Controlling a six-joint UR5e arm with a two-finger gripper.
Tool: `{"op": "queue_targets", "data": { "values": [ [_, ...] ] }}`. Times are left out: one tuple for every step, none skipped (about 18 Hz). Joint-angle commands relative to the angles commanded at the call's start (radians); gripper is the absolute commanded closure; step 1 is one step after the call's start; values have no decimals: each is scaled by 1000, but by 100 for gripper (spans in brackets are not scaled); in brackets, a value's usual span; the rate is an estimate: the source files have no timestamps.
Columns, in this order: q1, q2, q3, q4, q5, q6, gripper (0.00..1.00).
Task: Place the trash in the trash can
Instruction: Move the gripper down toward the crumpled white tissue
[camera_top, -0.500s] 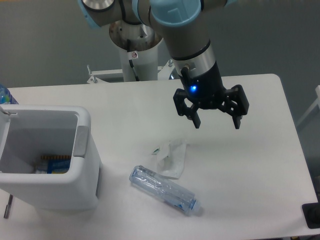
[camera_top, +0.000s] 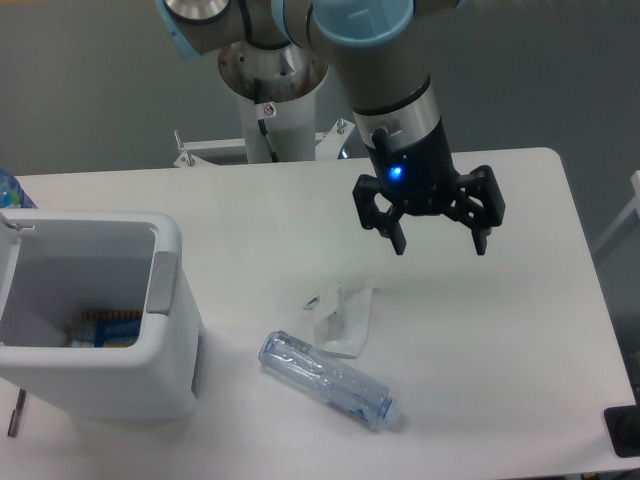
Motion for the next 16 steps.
{"op": "queue_targets", "data": {
  "values": [
    [3,0,-12,14,-21,-12,0],
    [9,0,-31,44,-40,-23,0],
    [9,0,-52,73,-45,-44,0],
    [6,0,-69,101,-46,-86,0],
    [5,1,-83,123,-46,-130,0],
    [5,2,-90,127,-46,-155,0],
    [2,0,-101,127,-46,-154,0],
    [-1,1,-126,126,-43,-153,0],
    [-5,8,-171,129,-43,-152,0],
    [-9,9,-213,130,-49,-144,0],
    [-17,8,-242,130,-55,-123,0],
    [-26,3,-264,129,-58,-85,0],
    [-29,-6,-284,126,-57,-33,0],
    [-31,-20,-298,129,-55,33,0],
    [-32,-25,-305,124,-58,99,0],
    [-35,-28,-321,124,-60,157,0]
  ]
}}
